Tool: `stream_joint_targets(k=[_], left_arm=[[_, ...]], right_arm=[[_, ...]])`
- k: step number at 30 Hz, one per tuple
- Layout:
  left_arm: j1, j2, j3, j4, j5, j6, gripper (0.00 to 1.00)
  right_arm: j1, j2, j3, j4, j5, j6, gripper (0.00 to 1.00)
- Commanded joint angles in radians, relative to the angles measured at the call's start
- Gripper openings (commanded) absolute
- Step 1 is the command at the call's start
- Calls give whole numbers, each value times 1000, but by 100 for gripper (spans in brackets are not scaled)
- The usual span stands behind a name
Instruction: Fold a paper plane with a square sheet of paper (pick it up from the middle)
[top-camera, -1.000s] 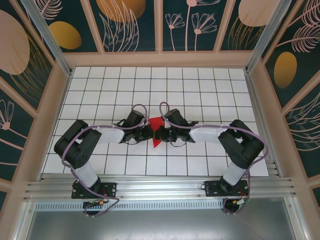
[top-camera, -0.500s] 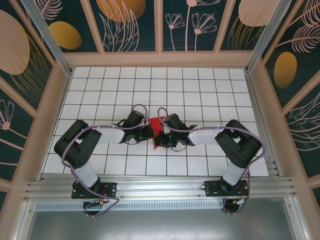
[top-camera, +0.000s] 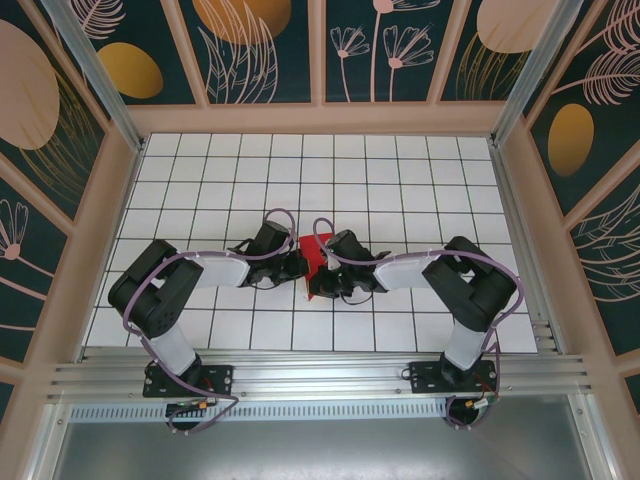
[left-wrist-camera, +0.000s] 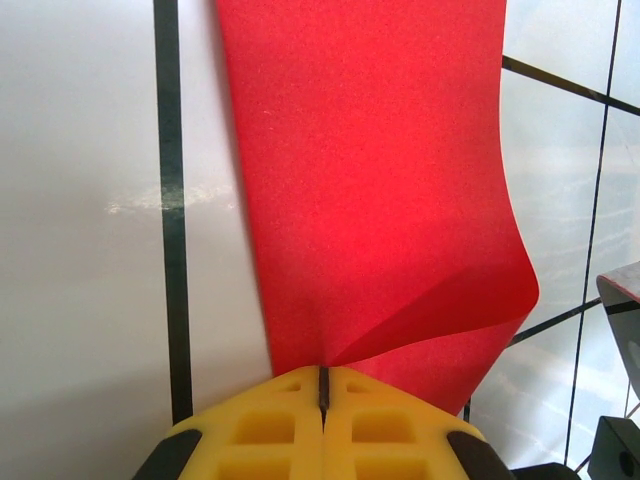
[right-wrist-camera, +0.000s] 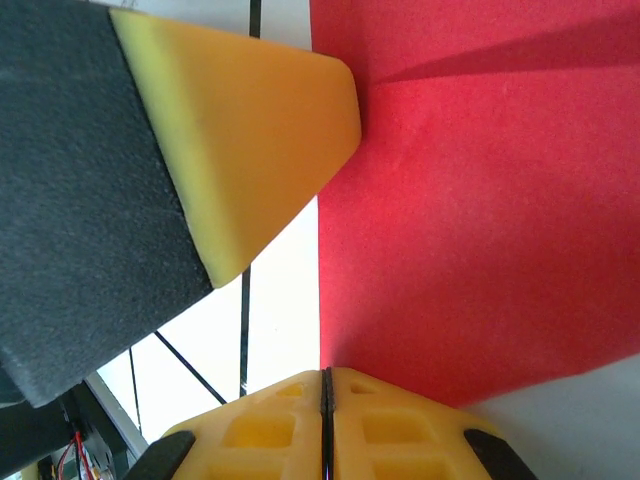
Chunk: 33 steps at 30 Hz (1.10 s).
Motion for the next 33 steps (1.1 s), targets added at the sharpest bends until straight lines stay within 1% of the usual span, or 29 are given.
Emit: stream_joint_targets(k=[1,4,11,18,26,33], left_arm=[[0,35,-23,-64,-95,-8,3],[1,35,-24,-63,-97,-9,4],[0,36,-27,-63,-99,-10,4],[1,35,-27,-60,-98,-10,4],[0,34,-27,-61,-100,-10,4],[0,33,-26,-66,-101,-10,4]], right_arm=[[9,28,-22,-24,14,-14,10],[13,34,-14,-47,23,-20,10],[45,-58,37,-94,48,-51,10],[55,0,28,-87,43,-36,10],[56,46,49,-142,79,-40,10],[57,-53,60,-117,70,-52,10]])
